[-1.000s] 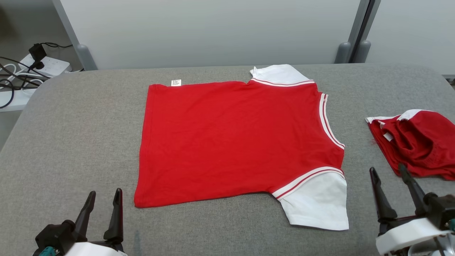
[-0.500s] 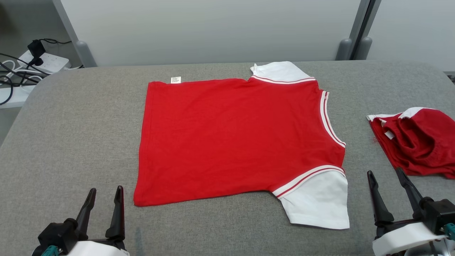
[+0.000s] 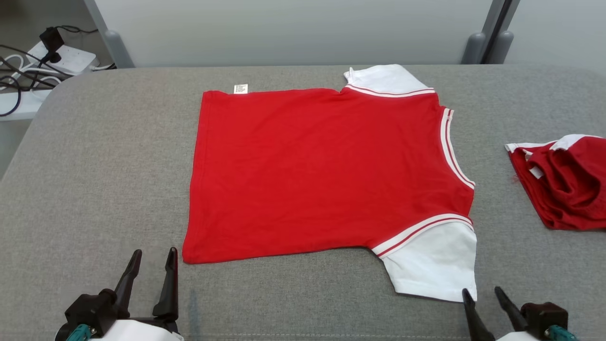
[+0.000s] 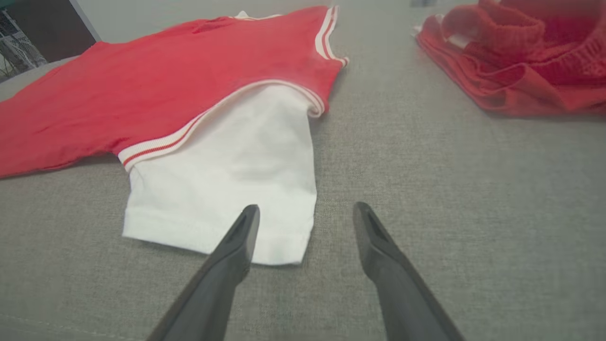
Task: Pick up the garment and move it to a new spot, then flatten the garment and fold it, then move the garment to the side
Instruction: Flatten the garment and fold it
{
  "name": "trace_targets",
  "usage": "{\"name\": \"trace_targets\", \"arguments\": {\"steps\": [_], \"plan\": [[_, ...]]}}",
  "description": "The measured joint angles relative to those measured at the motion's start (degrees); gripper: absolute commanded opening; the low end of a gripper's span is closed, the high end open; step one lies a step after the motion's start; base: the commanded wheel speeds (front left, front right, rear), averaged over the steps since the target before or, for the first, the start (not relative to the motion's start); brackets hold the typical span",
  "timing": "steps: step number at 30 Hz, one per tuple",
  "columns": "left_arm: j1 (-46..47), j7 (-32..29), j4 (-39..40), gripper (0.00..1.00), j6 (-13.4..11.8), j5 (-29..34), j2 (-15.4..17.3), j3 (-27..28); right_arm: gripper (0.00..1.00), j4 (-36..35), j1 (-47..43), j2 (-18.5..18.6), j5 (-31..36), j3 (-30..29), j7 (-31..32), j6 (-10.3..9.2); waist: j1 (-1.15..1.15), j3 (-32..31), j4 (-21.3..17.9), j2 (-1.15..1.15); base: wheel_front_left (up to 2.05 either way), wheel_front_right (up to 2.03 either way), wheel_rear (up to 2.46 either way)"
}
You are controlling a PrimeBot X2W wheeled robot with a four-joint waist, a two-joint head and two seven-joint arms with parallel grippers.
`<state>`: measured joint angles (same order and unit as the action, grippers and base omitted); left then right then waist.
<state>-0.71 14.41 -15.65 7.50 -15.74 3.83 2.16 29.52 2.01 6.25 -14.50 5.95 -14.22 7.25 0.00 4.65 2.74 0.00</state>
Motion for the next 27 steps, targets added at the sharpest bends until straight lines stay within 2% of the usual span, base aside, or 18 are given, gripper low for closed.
{"name": "trace_targets", "arguments": {"steps": [4, 8, 14, 17, 18, 19, 20, 21, 22, 27], "plan": [[0.15, 0.0, -0.05, 1.0, 0.0, -0.09, 0.0, -0.97, 1.0, 4.27, 1.87, -0.66, -1.46, 0.68, -0.01, 0.0, 0.0, 0.97, 0.86, 0.0, 0.0, 0.0, 0.0], [0.61, 0.0, -0.04, 1.0, 0.0, -0.09, 0.03, -1.19, 1.0, 5.09, 3.88, -0.67, -2.46, 0.32, -0.01, 0.0, 0.0, 1.7, 1.48, 0.0, 0.0, 0.0, 0.0], [1.29, 0.0, -0.08, 1.0, 0.0, -0.43, 0.02, -1.2, 1.0, 8.88, 4.76, -0.94, -7.9, 0.94, -0.04, 0.0, 0.0, 2.31, 1.82, 0.0, 0.0, 0.0, 0.0], [1.29, 0.0, -0.1, 1.0, 0.0, -0.43, 0.02, -1.29, 0.87, 10.54, 5.86, -0.74, -9.45, 2.21, -0.52, -0.01, 0.0, 2.49, 1.9, 0.0, 0.0, 0.0, 0.0], [1.29, 0.0, -0.11, 1.0, 0.0, -0.44, 0.01, -1.34, 0.77, 10.66, 6.07, -0.64, -9.94, 2.44, -0.52, -0.01, 0.0, 2.55, 1.9, 0.0, 0.0, 0.0, 0.0], [1.29, 0.0, -0.1, 1.0, 0.0, -0.44, 0.01, -1.35, 0.51, 10.96, 6.28, -0.49, -10.32, 2.74, -0.52, -0.01, 0.0, 2.6, 1.89, 0.0, 0.0, 0.0, 0.0], [1.3, 0.0, -0.1, 1.0, 0.0, -0.44, 0.01, -1.36, 0.43, 11.46, 6.61, -0.35, -10.62, 3.39, -0.53, -0.01, 0.0, 2.65, 1.87, 0.0, 0.0, 0.0, 0.0], [1.3, 0.0, -0.1, 1.0, 0.0, -0.45, 0.01, -1.37, 0.24, 11.85, 6.99, -0.24, -11.05, 3.96, -0.53, -0.01, 0.0, 2.71, 1.83, 0.0, 0.0, 0.0, 0.0], [1.33, 0.0, -0.1, 1.0, 0.0, -0.51, 0.01, -1.48, 0.0, 12.04, 7.17, -0.16, -11.5, 4.43, -0.53, -0.01, 0.0, 2.77, 1.79, 0.0, 0.0, 0.0, 0.0], [1.9, 0.0, -1.44, 1.0, 0.0, -2.96, -0.26, -2.18, 0.0, 12.57, 8.0, 0.94, -14.04, 7.57, -1.01, -0.01, 0.0, 3.29, 1.6, 0.0, 0.0, 0.0, 0.0]]}}
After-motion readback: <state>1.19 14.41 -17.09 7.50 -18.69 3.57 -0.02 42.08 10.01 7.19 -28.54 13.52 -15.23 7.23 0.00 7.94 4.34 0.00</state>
